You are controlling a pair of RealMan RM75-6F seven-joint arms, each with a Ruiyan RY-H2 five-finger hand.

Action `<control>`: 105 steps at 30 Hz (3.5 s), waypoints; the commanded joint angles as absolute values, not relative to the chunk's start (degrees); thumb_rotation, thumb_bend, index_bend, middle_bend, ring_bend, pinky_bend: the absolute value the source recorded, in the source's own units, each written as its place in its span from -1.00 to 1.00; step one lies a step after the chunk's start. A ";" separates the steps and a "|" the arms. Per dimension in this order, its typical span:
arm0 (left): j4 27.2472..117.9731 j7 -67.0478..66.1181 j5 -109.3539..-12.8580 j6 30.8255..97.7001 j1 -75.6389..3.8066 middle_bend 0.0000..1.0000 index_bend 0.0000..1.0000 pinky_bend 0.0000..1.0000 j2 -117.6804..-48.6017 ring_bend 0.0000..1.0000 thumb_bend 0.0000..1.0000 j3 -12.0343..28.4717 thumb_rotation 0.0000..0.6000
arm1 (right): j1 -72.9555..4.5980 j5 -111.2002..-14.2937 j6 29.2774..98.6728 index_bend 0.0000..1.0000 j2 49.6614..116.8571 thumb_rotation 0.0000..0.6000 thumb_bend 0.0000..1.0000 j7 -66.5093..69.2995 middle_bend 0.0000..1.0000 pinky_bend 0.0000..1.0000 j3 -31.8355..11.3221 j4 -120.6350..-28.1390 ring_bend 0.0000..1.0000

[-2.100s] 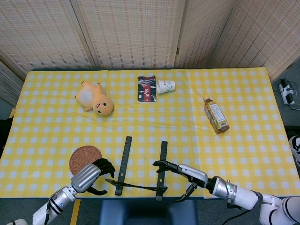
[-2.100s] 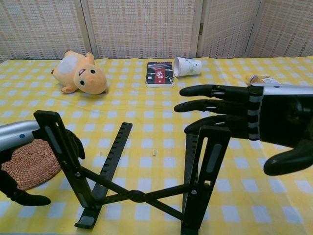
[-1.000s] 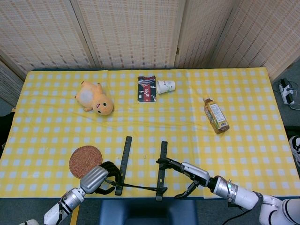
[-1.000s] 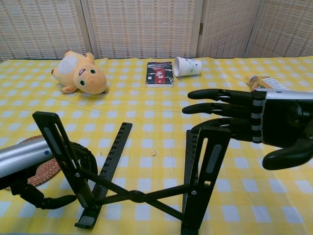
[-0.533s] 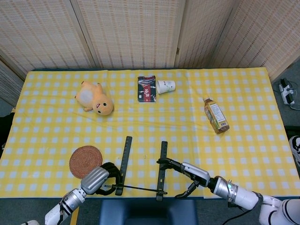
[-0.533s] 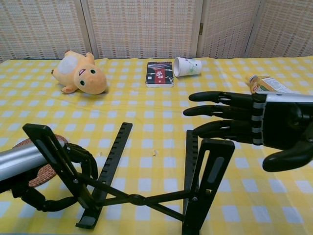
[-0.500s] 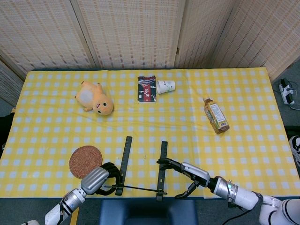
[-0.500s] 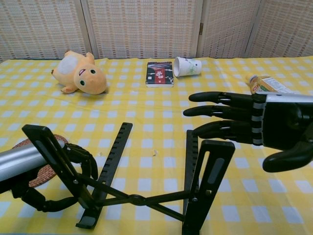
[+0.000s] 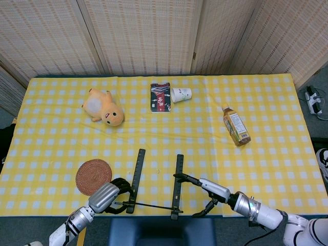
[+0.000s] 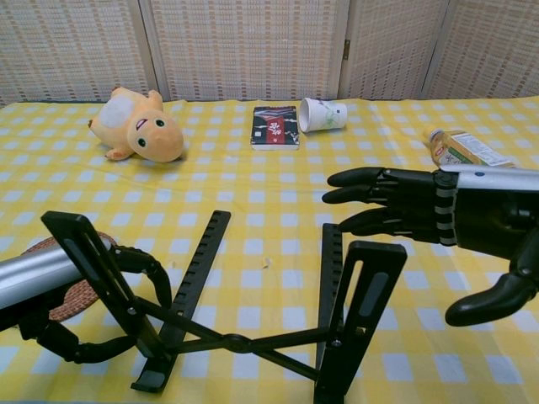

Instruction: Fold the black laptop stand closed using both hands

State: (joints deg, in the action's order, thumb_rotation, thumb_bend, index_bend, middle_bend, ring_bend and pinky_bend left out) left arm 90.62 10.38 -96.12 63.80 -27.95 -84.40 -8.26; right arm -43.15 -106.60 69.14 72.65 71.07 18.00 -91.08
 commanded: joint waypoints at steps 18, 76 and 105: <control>95.05 11.93 -98.52 68.53 -26.84 -0.42 -0.45 -0.71 -78.58 -0.73 -0.22 -8.76 1.00 | -42.15 -98.52 58.57 -1.00 76.40 1.00 -0.70 43.45 -0.98 -1.00 11.67 -99.92 -0.87; 68.41 -11.84 -82.82 50.63 -43.84 -0.94 -0.88 -0.98 -94.63 -1.00 -0.53 6.21 1.00 | -28.33 -98.12 69.65 -1.00 84.24 1.00 -0.70 -4.10 -1.00 -1.00 4.12 -88.18 -1.00; 67.25 -10.14 -80.16 49.90 -44.50 -0.95 -0.91 -1.00 -96.95 -1.00 -0.53 5.08 1.00 | -30.78 -107.54 76.75 0.02 101.41 1.00 -0.70 -5.34 0.24 -0.39 3.85 -63.62 0.17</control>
State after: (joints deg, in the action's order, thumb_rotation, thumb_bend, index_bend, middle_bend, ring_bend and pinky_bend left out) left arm 67.24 -10.16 -80.14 49.88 -44.51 -96.96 5.11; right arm -30.76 -107.34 76.52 101.09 -5.65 3.57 -64.01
